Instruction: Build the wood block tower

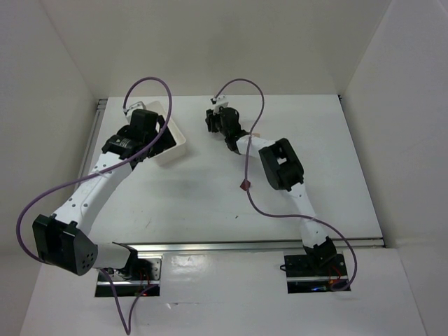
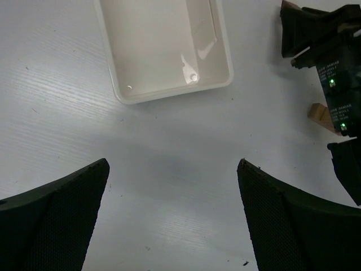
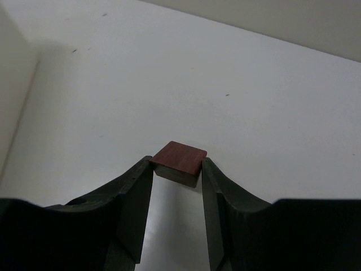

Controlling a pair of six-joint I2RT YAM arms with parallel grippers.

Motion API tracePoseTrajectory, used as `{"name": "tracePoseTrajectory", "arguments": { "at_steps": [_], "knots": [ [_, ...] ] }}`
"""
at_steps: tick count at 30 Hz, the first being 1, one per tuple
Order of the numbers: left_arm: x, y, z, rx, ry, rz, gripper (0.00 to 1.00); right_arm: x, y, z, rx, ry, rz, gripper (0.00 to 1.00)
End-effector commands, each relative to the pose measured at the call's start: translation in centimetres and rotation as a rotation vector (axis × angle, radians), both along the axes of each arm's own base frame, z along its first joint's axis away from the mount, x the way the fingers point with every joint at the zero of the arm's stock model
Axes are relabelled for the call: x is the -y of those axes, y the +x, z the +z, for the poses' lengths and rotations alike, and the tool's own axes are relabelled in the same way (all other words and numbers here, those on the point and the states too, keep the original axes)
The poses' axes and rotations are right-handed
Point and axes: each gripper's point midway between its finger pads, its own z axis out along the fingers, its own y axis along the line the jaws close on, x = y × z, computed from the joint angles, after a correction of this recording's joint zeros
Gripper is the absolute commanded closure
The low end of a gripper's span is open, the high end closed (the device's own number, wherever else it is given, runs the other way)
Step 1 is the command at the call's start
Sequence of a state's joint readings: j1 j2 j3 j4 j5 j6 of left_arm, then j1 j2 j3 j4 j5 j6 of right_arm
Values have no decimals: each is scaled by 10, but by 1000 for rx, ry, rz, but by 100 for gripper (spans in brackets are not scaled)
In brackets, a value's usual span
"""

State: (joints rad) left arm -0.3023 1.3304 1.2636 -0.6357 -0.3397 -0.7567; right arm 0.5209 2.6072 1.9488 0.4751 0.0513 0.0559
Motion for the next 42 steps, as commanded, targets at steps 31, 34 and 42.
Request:
{"name": "tracePoseTrajectory", "arguments": {
  "at_steps": [31, 34, 42],
  "knots": [
    [83, 21, -36, 38, 24, -678, 3, 17, -286, 2, -207, -252, 1113, 64],
    [86, 24, -52, 38, 109, -723, 4, 22, -285, -10, -200, -279, 1083, 64],
    [103, 28, -67, 35, 128, -839, 4, 28, -282, -25, -177, -334, 1069, 58]
  ]
}}
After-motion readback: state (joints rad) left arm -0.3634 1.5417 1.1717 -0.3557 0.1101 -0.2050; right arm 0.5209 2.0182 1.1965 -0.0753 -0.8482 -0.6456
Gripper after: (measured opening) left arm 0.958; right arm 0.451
